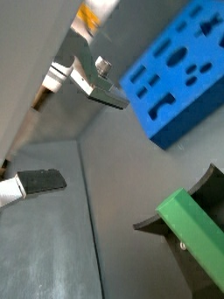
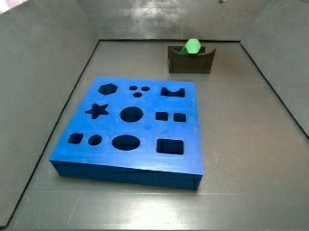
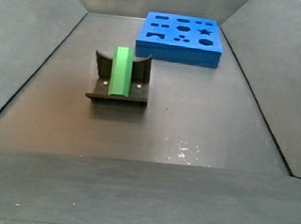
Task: Pick up the hexagon object. Move up. Place the hexagon object on the fixture. Regrasp the hexagon object. Move to above the board. Insert the hexagon object.
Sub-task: Regrasp the hexagon object.
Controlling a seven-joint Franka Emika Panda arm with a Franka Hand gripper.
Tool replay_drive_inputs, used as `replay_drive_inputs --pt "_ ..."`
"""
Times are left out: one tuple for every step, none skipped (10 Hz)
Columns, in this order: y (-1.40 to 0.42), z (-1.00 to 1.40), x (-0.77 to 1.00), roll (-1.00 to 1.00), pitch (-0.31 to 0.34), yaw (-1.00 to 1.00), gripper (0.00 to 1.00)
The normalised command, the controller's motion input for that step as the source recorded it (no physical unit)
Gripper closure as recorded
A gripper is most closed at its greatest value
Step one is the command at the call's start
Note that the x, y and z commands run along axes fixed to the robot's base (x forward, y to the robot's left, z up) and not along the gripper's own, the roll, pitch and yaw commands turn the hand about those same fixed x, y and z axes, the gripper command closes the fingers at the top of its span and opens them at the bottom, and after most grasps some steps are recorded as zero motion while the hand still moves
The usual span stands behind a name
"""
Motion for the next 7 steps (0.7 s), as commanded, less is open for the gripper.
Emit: replay_drive_inputs --pt "-0.04 0.03 -0.02 1.0 0.016 0.01 0.0" --pt "-0.02 0.01 -0.01 1.0 0.012 0.01 0.0" --pt "-0.05 0.01 -0.01 1.0 0.007 0.01 0.0" --pt "-0.04 0.01 -0.02 1.0 0.004 0.01 0.0" --pt "-0.03 0.01 -0.02 1.0 -0.001 0.01 0.0" --pt "-0.03 0.0 -0.02 1.0 -0.003 0.01 0.0" --pt "-0.02 0.0 -0.02 1.0 -0.003 0.01 0.0"
